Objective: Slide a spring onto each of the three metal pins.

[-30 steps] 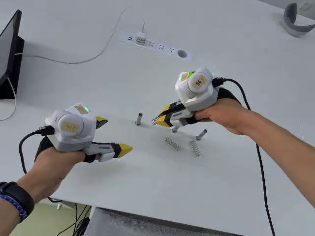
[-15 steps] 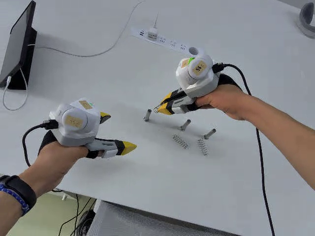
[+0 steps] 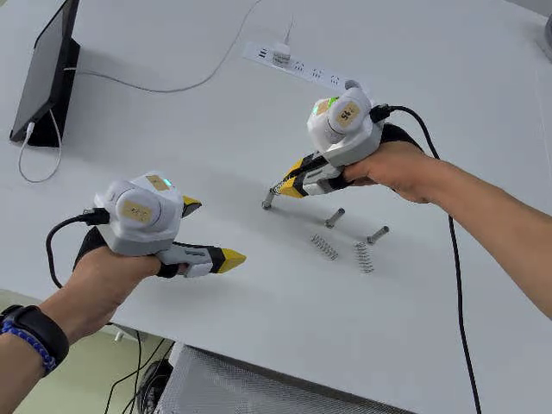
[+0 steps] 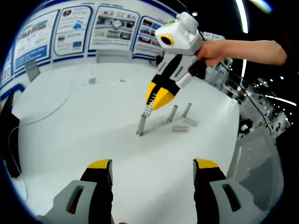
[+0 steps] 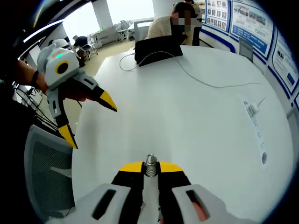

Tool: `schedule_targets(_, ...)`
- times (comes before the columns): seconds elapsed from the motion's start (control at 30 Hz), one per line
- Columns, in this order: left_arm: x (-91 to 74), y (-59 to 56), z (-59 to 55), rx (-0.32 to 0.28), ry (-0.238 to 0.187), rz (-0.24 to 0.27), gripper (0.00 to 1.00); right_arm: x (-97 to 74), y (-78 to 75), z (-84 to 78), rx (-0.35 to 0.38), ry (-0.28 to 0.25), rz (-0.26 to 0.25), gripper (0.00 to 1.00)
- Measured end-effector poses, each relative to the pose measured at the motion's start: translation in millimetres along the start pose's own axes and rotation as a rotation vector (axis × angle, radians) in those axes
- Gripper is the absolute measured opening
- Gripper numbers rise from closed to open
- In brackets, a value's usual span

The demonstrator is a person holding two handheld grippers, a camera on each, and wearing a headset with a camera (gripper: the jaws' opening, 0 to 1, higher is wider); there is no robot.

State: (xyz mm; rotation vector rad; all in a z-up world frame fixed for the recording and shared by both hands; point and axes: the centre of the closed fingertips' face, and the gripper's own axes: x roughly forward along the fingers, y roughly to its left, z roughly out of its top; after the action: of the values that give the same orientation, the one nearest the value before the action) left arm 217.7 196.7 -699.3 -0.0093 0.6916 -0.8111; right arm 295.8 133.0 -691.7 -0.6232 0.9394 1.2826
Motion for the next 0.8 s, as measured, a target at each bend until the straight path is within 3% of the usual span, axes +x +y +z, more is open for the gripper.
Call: schedule_targets(0.8, -1.0, 2.1, -7.2, -0.019, 0.008, -0.001, 0.71, 10.8, -2.2, 8.3, -0.031, 0.013, 0.001, 0.12)
